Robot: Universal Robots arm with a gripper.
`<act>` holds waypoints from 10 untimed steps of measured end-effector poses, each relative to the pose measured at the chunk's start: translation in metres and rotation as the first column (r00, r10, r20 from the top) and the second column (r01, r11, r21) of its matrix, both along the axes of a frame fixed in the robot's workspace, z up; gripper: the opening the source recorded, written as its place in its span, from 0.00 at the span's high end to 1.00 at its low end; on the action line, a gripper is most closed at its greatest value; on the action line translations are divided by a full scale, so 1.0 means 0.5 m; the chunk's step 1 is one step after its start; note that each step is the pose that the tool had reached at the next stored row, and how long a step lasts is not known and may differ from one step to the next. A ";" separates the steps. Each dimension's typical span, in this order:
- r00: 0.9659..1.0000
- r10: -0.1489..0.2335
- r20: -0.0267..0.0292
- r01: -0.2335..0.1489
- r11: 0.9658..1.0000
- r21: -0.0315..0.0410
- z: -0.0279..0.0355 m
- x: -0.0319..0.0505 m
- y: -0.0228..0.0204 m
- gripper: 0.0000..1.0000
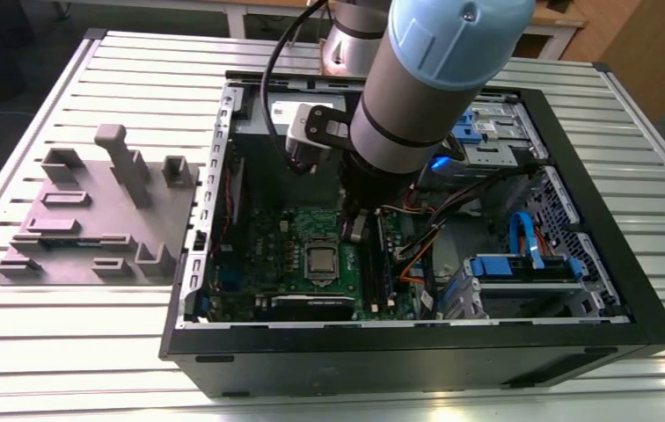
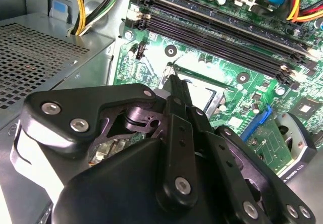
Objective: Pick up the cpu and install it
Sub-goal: 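Install the first cpu locking lever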
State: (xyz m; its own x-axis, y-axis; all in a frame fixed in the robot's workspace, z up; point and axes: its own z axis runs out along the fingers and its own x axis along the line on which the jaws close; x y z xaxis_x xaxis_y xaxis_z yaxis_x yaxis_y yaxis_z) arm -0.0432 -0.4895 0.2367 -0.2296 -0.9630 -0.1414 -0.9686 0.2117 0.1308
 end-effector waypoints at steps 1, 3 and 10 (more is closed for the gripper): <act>1.000 0.000 0.000 0.000 1.000 0.000 0.000 0.000 0.0000 0.90; 1.000 0.000 0.000 0.000 1.000 0.000 0.000 0.000 0.0000 0.90; 1.000 0.019 0.000 -0.019 1.000 -0.010 -0.001 0.000 -0.0046 0.90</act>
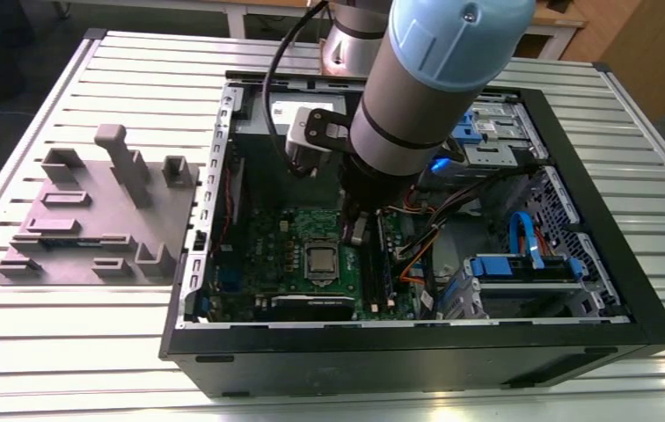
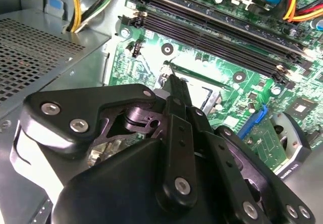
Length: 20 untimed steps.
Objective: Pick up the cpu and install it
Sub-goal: 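Install the first cpu locking lever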
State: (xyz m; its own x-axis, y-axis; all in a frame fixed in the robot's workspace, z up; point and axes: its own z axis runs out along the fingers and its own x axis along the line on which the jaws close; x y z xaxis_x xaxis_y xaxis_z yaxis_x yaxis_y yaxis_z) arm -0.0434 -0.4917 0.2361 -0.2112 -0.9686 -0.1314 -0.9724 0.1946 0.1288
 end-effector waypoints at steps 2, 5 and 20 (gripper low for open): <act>1.000 0.007 0.000 -0.007 1.000 -0.004 -0.001 0.000 -0.0017 0.90; 1.000 0.019 0.000 -0.019 1.000 -0.005 -0.005 0.000 -0.0044 0.90; 0.998 0.058 -0.001 -0.058 0.998 -0.029 -0.011 0.000 -0.0208 0.90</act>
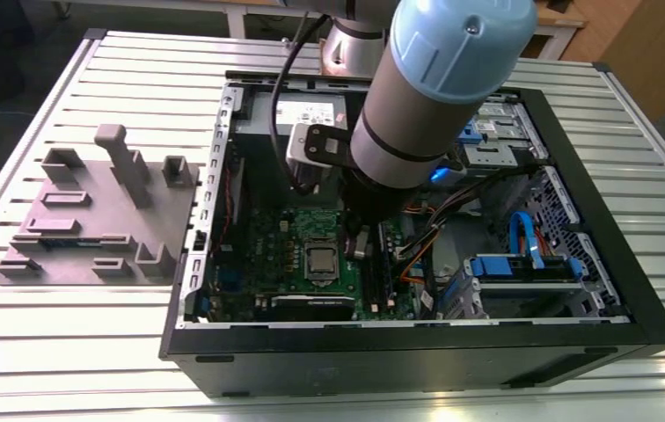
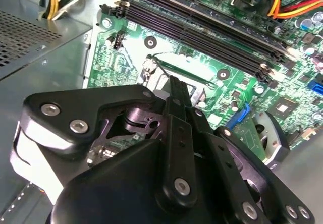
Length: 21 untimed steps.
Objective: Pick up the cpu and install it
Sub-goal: 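Install the first cpu locking lever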
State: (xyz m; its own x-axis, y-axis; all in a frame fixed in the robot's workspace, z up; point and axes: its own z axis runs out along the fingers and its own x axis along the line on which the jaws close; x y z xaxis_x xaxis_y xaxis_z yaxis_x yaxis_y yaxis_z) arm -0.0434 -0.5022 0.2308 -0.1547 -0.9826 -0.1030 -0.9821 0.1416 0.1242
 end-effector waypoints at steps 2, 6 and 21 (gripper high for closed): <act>1.000 0.007 0.000 -0.007 1.000 -0.002 -0.001 0.000 -0.0022 0.90; 1.000 0.024 0.000 -0.024 1.000 -0.002 -0.004 0.000 -0.0058 0.90; 0.998 0.067 -0.001 -0.067 0.998 -0.018 -0.028 0.000 -0.0126 0.90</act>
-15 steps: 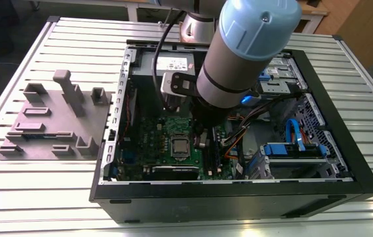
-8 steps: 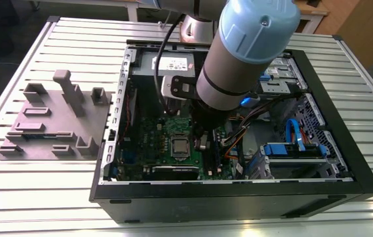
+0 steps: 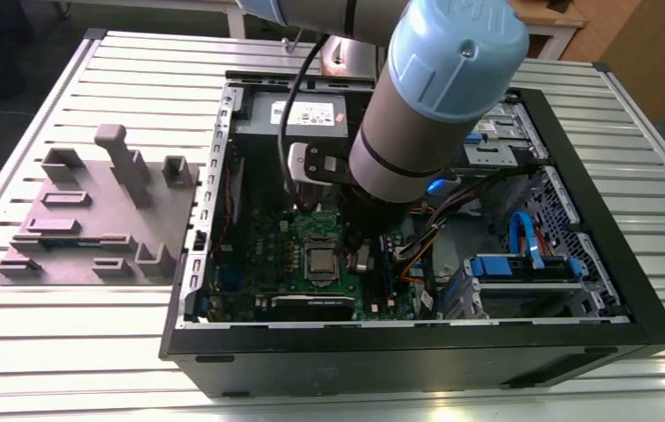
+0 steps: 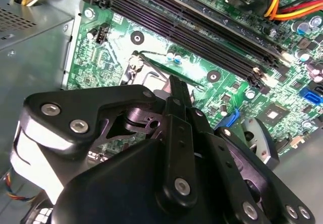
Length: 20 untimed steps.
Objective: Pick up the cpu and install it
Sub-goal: 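Install the first cpu locking lever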
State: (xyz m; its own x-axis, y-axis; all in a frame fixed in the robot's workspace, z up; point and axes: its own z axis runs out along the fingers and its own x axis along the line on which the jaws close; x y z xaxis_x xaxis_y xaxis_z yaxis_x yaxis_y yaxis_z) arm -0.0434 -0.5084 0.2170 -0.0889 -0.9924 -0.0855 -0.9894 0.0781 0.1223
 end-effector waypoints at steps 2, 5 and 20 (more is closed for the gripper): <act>1.000 0.005 0.000 -0.005 1.000 -0.001 -0.002 0.000 -0.0014 0.90; 1.000 0.009 0.000 -0.009 1.000 -0.002 -0.002 0.000 -0.0060 0.90; 1.000 0.021 0.000 -0.021 1.000 -0.002 -0.010 0.005 -0.0116 0.90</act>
